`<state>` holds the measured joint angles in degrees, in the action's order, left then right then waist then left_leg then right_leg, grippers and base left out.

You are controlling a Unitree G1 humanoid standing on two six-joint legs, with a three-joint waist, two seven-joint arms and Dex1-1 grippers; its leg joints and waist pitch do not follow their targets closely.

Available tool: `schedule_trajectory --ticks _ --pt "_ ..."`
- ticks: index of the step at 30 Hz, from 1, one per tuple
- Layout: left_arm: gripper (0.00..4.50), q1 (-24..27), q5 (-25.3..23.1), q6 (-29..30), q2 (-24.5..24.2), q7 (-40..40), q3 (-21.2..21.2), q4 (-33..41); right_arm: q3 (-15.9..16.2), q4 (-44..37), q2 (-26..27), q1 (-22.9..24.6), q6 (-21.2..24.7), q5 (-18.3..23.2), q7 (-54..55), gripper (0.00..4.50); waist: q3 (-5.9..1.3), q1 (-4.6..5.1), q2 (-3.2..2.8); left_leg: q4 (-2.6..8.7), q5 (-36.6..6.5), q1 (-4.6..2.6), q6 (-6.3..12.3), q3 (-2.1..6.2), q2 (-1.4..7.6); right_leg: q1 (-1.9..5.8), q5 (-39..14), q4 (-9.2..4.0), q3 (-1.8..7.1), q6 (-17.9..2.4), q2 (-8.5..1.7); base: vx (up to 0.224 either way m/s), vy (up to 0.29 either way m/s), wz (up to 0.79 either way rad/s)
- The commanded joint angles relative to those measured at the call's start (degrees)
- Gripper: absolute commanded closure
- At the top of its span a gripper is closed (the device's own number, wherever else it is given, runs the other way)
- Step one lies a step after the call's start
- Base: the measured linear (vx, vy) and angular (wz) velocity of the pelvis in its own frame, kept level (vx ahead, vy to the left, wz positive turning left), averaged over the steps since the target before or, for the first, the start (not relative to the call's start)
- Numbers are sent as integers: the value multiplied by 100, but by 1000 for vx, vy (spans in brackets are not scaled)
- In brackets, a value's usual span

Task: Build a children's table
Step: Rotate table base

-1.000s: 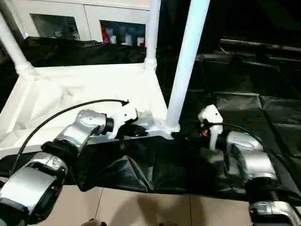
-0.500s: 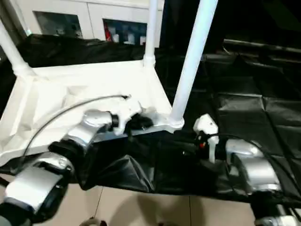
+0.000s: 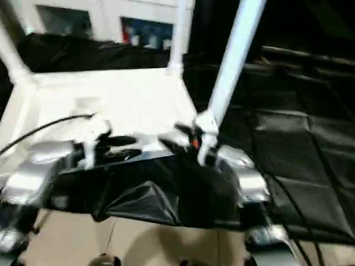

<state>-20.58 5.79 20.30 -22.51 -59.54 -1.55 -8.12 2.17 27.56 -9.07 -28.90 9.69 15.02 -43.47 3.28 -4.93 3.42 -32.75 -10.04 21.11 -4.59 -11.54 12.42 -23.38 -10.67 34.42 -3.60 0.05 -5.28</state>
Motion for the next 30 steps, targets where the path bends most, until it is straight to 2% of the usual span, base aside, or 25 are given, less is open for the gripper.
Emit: schedule_trajectory --ticks 1,3,4,5,6,7,8,9,11,13,14,15,16,17,19,20,21,23,24,25,26,28,30 --pt "205 377 171 387 -30 203 185 721 -379 377 20 -225 -219 -45 572 86 -375 30 -31 374 -656 -101 129 21 139 269 -328 -237 234 -1419 -254 0 0 0" --pt "189 803 251 671 -71 339 323 1281 -639 694 64 -404 -308 44 989 86 -374 31 -39 366 -651 -113 111 16 139 258 -301 -231 241 -1427 -249 0 0 0" --pt "189 973 293 813 -98 391 363 1525 -737 818 71 -462 -341 84 1138 86 -368 17 -65 363 -729 -142 62 0 126 241 -358 -250 241 -1368 -218 0 0 0" --pt "181 1197 347 1010 -132 441 453 1821 -867 1043 54 -565 -431 100 1387 86 -368 20 -58 360 -758 -139 56 1 125 242 -367 -244 242 -1352 -215 0 0 0" --pt "167 1431 428 1233 -195 496 537 2134 -994 1323 27 -688 -553 85 1674 86 -377 25 -89 367 -830 -137 -22 11 140 244 -367 -218 238 -1348 -233 0 0 0" --pt "153 1561 476 1354 -233 527 583 2304 -1058 1480 10 -753 -629 67 1836 86 -363 6 -81 367 -961 -157 -56 -6 113 230 -540 -259 232 -1273 -197 0 0 0" --pt "150 1784 510 1474 -310 563 694 2498 -1152 1832 -55 -901 -799 8 2172 86 -356 17 -104 362 -1026 -160 -81 -4 103 214 -545 -257 239 -1237 -181 0 0 0" --pt "150 1910 510 1494 -350 581 780 2557 -1193 2080 -123 -1004 -901 -49 2423 86 -342 25 -83 372 -1086 -121 -109 6 82 232 -658 -270 231 -1170 -165 0 0 0" --pt "109 2099 528 1556 -394 696 945 2672 -1285 2561 -247 -1213 -1103 -141 2854 86 -346 11 -85 356 -1250 -154 -153 2 81 202 -843 -284 235 -1077 -172 0 0 0" --pt "109 2171 526 1584 -432 777 1041 2711 -1386 2880 -353 -1367 -1144 -160 3179 86 -335 20 -71 358 -1362 -121 -162 9 67 206 -1022 -304 234 -1019 -167 0 0 0" --pt "106 2210 524 1587 -455 802 1098 2716 -1450 3019 -412 -1442 -1181 -143 3297 86 -332 10 -82 351 -1514 -168 -176 3 68 161 -1227 -328 240 -965 -167 0 0 0" --pt "85 2252 538 1600 -476 805 1144 2730 -1500 3126 -468 -1501 -1198 -128 3377 86 -321 -5 -76 344 -1672 -190 -197 -2 74 133 -1378 -355 244 -901 -160 0 0 0" --pt "85 2292 577 1650 -503 834 1170 2779 -1536 3225 -499 -1553 -1236 -121 3423 86 -320 -4 -80 344 -1702 -191 -202 0 73 127 -1409 -352 243 -887 -155 0 0 0" --pt "66 2349 613 1683 -540 829 1204 2833 -1568 3315 -549 -1605 -1278 -119 3473 86 -326 -11 -79 345 -1724 -184 -203 7 71 136 -1434 -346 240 -882 -156 0 0 0" --pt "64 2427 685 1776 -587 845 1240 2938 -1604 3481 -614 -1690 -1358 -130 3525 86 -322 -12 -58 356 -1737 -148 -203 21 71 150 -1503 -348 234 -829 -154 0 0 0" --pt "52 2557 765 1844 -675 776 1292 3043 -1619 3617 -692 -1759 -1421 -157 3579 86 -339 8 -50 358 -1635 -88 -207 49 72 193 -1449 -306 227 -828 -173 0 0 0" --pt "52 2726 842 1893 -791 657 1346 3150 -1633 3745 -783 -1821 -1468 -179 3625 86 -336 14 -54 355 -1614 -83 -206 49 70 189 -1427 -309 226 -818 -167 0 0 0" --pt "24 3007 934 1955 -979 458 1424 3314 -1660 3957 -917 -1916 -1551 -186 3694 86 -340 5 -8 326 -1551 -102 -141 27 66 167 -1356 -303 224 -832 -152 0 0 0" --pt "23 3085 964 1972 -1025 414 1465 3356 -1679 4014 -954 -1943 -1584 -178 3709 86 -343 -25 -39 300 -1480 -137 -106 0 67 128 -1190 -289 234 -886 -126 0 0 0" --pt "23 3111 974 1968 -1040 410 1489 3362 -1682 4040 -969 -1956 -1596 -180 3716 86 -343 -25 -39 300 -1480 -137 -106 0 67 128 -1190 -289 234 -886 -126 0 0 0" --pt "19 3225 1015 1941 -1109 391 1600 3381 -1698 4146 -1031 -2011 -1646 -187 3748 86 -346 -45 -37 296 -1421 -127 -87 -4 67 135 -1051 -269 234 -929 -118 0 0 0" --pt "9 3368 1021 1822 -1178 361 1797 3369 -1703 4232 -1100 -2047 -1706 -221 3773 86 -347 -34 -3 294 -1346 -54 -62 12 50 189 -934 -241 229 -897 -117 0 0 0" --pt "9 3399 1077 1708 -1211 360 2044 3303 -1687 4275 -1109 -2066 -1743 -242 3631 86 -345 -32 -1 288 -1391 -57 -39 12 44 187 -1028 -254 234 -873 -130 0 0 0"
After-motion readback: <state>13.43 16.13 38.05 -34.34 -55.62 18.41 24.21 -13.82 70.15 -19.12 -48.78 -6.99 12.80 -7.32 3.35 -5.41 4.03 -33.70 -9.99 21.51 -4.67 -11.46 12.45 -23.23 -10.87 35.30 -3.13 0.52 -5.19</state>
